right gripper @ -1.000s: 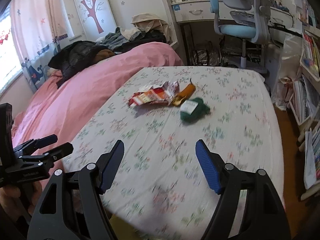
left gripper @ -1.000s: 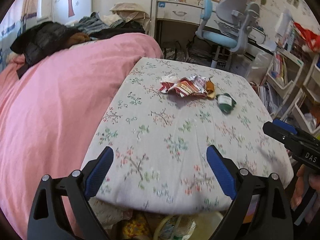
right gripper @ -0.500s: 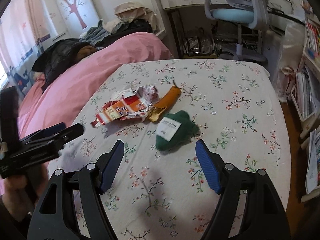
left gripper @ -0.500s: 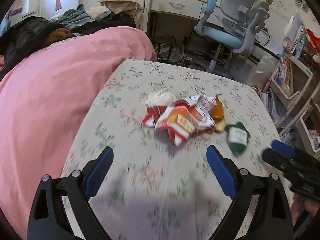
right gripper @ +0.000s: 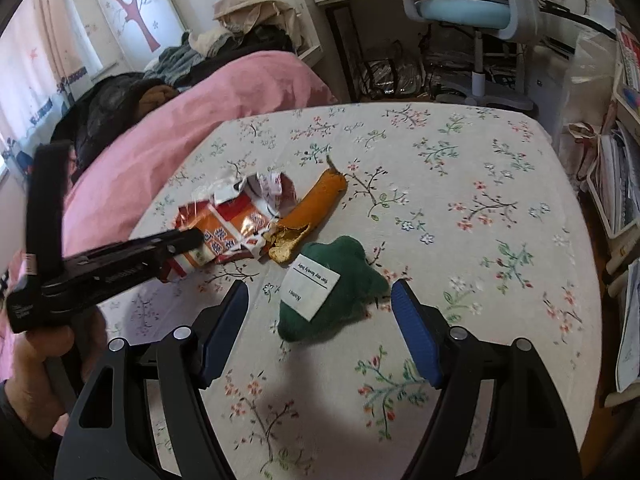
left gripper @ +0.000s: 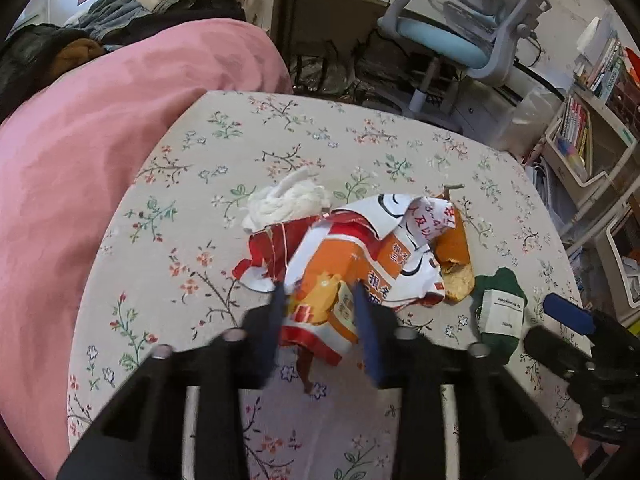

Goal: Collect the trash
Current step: 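Move the left gripper to the snack bag and grasp it, then lift the snack bag with the left gripper while the right grasps the green knitted item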

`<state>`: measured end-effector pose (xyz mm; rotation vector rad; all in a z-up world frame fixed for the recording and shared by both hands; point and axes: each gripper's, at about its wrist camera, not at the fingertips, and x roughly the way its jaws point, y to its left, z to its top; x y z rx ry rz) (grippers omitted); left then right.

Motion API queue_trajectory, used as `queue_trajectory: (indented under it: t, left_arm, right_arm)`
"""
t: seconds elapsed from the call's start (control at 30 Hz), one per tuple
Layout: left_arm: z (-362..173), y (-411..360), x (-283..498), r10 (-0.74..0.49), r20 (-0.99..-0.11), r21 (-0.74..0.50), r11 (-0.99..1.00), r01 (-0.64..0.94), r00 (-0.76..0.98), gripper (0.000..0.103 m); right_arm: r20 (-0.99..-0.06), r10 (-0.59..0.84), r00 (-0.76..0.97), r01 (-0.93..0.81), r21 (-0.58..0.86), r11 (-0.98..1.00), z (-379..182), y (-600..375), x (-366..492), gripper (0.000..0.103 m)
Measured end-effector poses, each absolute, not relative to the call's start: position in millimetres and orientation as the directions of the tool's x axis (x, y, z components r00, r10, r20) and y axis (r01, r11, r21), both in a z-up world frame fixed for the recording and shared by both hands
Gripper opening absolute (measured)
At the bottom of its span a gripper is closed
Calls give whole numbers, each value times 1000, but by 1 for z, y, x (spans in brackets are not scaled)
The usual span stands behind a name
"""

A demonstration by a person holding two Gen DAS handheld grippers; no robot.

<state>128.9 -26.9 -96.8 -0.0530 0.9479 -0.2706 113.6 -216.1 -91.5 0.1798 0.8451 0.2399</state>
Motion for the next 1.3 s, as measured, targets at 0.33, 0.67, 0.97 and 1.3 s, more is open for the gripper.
queue_trajectory:
  t: [0.33,0.67,0.97,1.3]
  left_arm:
    - [-75,30,89,-303,-803,-261,953,153,513,14]
    - [-74,49,29,-257,-842,-235,966,108,474,67]
    - [-73,48,30,-153,-840,-124,988,90,521,71]
    - [-64,40,28,-99,-811,-41,993,112,577,76]
  right_arm:
    - [-745,304,593,-212,220,952,-100,-194,116,30]
    - [-723,339,602,-238,243,940,-85,-207,74,15]
    - [-700,359,617,-187,312,931,-80,-216,64,53]
    - [-696,342,632,-190,289,938,-81,-198,82,63]
